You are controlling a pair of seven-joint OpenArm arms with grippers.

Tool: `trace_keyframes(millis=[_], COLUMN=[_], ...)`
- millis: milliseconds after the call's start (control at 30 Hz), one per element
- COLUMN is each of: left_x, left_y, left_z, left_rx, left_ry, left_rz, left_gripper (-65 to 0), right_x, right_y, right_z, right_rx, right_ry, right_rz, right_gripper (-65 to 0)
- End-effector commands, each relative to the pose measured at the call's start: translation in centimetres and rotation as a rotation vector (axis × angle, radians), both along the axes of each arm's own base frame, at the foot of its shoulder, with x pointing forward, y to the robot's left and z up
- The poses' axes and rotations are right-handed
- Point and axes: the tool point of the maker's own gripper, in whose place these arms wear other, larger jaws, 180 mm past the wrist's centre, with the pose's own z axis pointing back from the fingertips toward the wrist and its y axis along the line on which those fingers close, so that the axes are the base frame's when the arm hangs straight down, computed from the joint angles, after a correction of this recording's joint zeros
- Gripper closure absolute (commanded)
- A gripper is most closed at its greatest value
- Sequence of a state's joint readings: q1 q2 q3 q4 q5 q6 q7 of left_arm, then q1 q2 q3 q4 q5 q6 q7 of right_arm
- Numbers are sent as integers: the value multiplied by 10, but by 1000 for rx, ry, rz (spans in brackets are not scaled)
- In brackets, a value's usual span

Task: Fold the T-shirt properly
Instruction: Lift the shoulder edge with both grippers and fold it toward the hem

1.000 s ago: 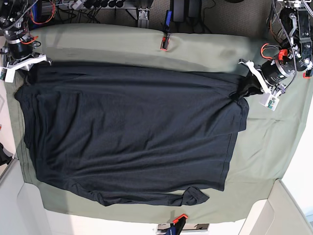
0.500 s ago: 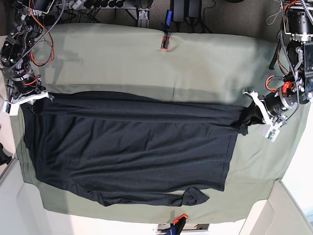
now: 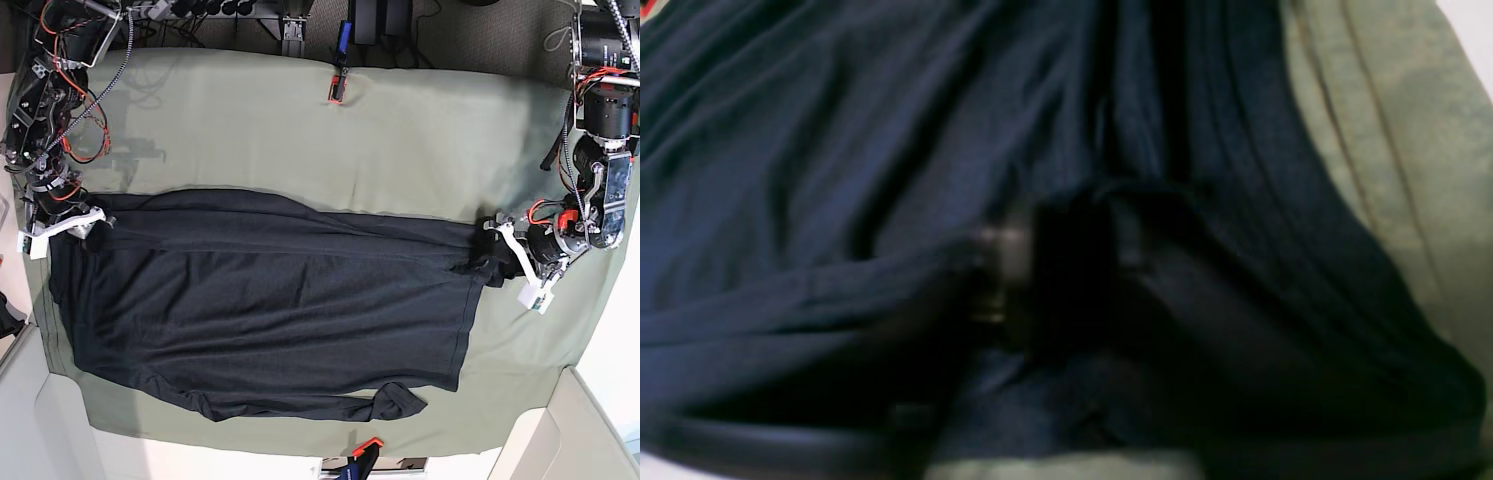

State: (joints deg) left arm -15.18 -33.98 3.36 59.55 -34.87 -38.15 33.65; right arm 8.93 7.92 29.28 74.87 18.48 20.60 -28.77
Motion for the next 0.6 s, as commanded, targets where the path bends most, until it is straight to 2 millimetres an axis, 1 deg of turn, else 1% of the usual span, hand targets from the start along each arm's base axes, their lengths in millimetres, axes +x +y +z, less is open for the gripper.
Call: trace_keyframes(millis=[0, 33, 67, 167, 233, 300, 333, 400, 567], left_x=[17, 17, 18, 18, 15, 9, 6, -1, -33], left_y=[4, 1, -2, -2, -1, 1, 3, 5, 0], left_z=[26, 31, 41, 73, 90, 101, 103, 98, 67], left_rx=[-33, -68, -122, -264, -316, -332, -334, -332, -357], left_ry=[-55, -50, -60, -88, -104, -116, -120, -106, -18], left_rz=[16, 13, 10, 42, 40, 38, 39, 43, 48], left_gripper=[-414, -414, -413, -413, -413, -413, -413, -413, -413], right_x=[13, 12, 12, 4, -5, -14, -19, -30, -64], right_y=[-5, -4, -2, -2, -8, -14, -18, -24, -32], right_z=[22, 25, 29, 46, 59, 69, 72, 69, 45], right_rx=[3, 17, 31, 38, 8, -26, -38, -49, -54], right_ry=[-76, -79, -82, -95, -109, -128, -131, -112, -27], right_rz=[1, 2, 6, 21, 17, 5, -3, -21, -44], right_gripper=[-379, -403, -403, -403, -403, -403, -403, -403, -403])
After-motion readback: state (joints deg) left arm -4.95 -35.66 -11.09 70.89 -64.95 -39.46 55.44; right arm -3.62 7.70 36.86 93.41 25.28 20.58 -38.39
